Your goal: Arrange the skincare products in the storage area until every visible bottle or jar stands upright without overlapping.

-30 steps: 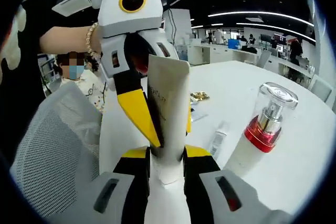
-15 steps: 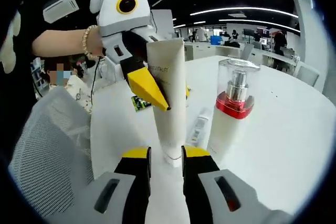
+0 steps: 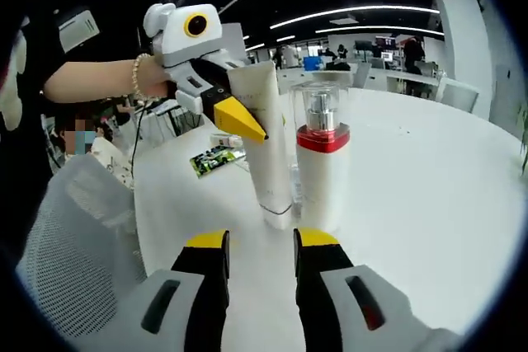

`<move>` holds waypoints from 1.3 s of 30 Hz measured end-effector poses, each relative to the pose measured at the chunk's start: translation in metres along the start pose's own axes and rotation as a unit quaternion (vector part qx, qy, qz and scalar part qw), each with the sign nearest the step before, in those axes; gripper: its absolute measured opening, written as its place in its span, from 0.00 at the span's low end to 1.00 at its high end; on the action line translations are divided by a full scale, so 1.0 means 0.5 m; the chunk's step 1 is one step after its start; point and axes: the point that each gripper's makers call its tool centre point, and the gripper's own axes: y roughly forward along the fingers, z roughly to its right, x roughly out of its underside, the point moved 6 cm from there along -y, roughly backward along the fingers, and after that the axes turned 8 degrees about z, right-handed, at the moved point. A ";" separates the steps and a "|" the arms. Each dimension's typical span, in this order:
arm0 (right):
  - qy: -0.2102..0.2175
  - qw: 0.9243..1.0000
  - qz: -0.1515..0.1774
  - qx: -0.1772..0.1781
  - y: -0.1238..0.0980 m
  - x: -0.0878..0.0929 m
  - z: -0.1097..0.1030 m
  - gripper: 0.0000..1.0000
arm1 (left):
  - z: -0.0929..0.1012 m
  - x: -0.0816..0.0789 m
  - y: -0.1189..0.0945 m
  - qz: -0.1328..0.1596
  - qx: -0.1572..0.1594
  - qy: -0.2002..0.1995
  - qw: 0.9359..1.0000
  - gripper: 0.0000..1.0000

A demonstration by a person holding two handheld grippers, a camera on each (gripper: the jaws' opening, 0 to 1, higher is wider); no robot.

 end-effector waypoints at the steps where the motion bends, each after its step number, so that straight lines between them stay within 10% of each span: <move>1: 0.000 1.000 0.000 0.002 -0.001 0.000 0.000 0.31 | -0.003 0.000 0.000 0.001 -0.002 -0.001 1.000 0.08; 39: 0.011 1.000 0.000 0.026 -0.019 0.010 0.020 0.34 | -0.027 0.002 0.012 0.037 -0.003 -0.060 0.998 0.07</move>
